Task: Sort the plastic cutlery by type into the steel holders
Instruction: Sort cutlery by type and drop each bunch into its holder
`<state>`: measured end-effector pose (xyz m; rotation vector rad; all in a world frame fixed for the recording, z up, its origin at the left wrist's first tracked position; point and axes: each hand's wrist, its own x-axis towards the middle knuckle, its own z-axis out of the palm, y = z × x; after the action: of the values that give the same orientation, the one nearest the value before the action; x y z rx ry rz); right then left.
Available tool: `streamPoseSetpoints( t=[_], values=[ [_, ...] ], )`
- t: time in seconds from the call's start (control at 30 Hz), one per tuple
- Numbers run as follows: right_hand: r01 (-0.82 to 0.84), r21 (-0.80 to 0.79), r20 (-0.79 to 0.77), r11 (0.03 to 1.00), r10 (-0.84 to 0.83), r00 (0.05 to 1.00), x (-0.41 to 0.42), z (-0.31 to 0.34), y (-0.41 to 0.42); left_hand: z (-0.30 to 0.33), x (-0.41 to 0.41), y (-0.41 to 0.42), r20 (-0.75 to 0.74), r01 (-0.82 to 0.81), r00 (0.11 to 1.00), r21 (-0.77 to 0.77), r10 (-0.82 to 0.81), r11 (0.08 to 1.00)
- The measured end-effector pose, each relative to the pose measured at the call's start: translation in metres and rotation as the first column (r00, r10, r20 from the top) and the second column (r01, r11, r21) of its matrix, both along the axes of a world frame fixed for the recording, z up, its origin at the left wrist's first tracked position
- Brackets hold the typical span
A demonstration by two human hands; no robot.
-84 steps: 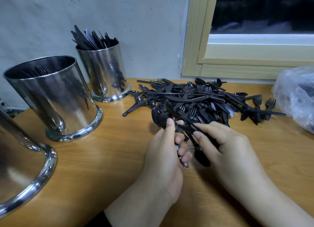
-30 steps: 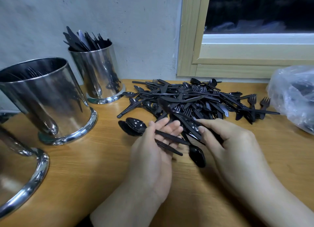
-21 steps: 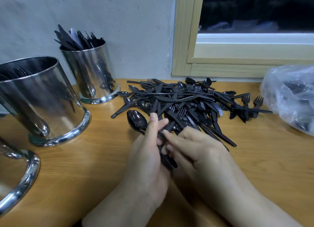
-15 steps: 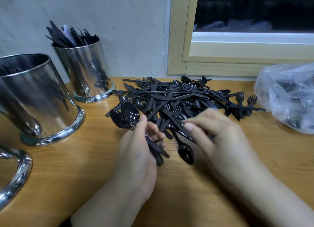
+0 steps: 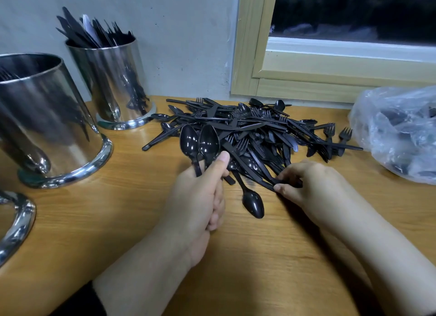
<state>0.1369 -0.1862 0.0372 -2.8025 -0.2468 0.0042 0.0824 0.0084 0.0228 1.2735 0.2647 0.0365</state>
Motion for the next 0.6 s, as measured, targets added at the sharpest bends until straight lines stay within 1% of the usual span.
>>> streamPoseSetpoints(
  t=[0.17,0.3,0.6],
  values=[
    [0.023,-0.017,-0.013,1.0,-0.023,1.0,-0.0001,0.0002,0.0029,-0.0024,0.0018,0.0007,-0.049,0.01,0.999,-0.023,-0.011,1.0],
    [0.048,-0.025,-0.006,0.999,-0.048,0.999,-0.0008,-0.0011,0.0066,-0.0052,0.0027,0.0009,-0.04,-0.002,0.999,0.014,0.002,1.0],
    [0.035,-0.033,-0.074,0.999,-0.037,0.997,-0.0024,0.0008,0.0084,-0.0035,0.0012,0.0007,-0.036,0.018,0.999,-0.006,-0.018,1.0]
  ],
)
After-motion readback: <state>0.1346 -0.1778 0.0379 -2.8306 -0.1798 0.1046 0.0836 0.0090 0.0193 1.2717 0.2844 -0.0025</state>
